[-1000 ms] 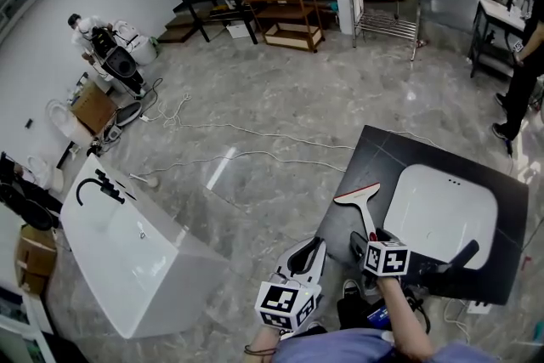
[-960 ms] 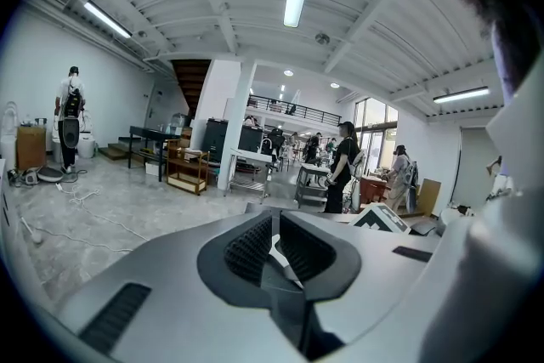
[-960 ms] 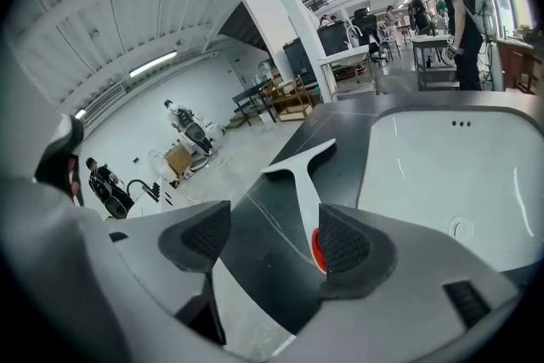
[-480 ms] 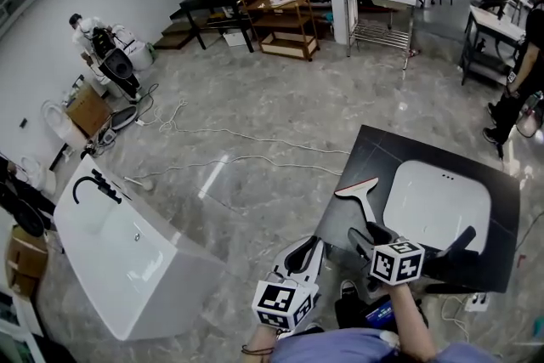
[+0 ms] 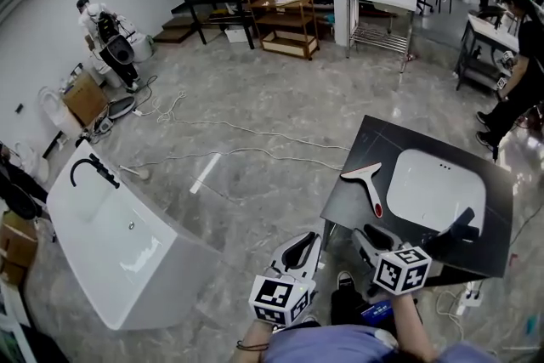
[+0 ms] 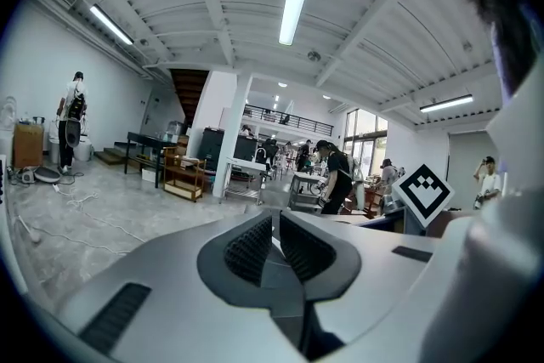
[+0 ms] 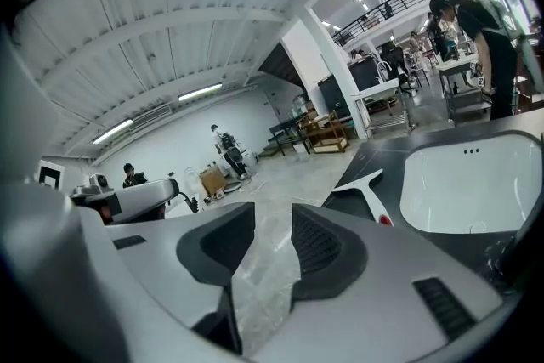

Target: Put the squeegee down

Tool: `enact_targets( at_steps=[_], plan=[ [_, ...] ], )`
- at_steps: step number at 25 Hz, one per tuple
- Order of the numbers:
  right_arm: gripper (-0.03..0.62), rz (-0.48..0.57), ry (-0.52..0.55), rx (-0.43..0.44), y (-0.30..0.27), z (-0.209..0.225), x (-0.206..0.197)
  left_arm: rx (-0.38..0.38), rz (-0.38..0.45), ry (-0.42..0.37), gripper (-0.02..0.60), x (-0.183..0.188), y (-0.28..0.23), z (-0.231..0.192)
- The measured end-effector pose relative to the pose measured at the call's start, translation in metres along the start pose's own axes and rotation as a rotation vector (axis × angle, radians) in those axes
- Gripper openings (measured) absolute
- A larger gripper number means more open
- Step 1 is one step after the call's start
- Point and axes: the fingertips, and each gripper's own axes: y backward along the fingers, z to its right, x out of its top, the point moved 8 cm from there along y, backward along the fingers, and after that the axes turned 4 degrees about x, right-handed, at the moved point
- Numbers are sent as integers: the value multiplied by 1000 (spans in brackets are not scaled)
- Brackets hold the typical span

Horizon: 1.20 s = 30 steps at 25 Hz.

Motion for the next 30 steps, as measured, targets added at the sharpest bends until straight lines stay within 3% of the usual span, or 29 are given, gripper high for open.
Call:
enact_targets(
  at_steps=[9,17,25,30],
  plan=[
    [126,42,-3,-58,40,-53,-48,-46,-13,-4,40,-26,72,3],
    [112,51,5,-96,73,-91,-73,-105,-28,-20,40,-33,104,11],
    [103,62,-13,-109,98,-94,-87,-130,-49,5,40,-45,116,21],
    [95,56,-21,-116,114,-86,-102,-103,-22,13,40,-41,123,23]
  ],
)
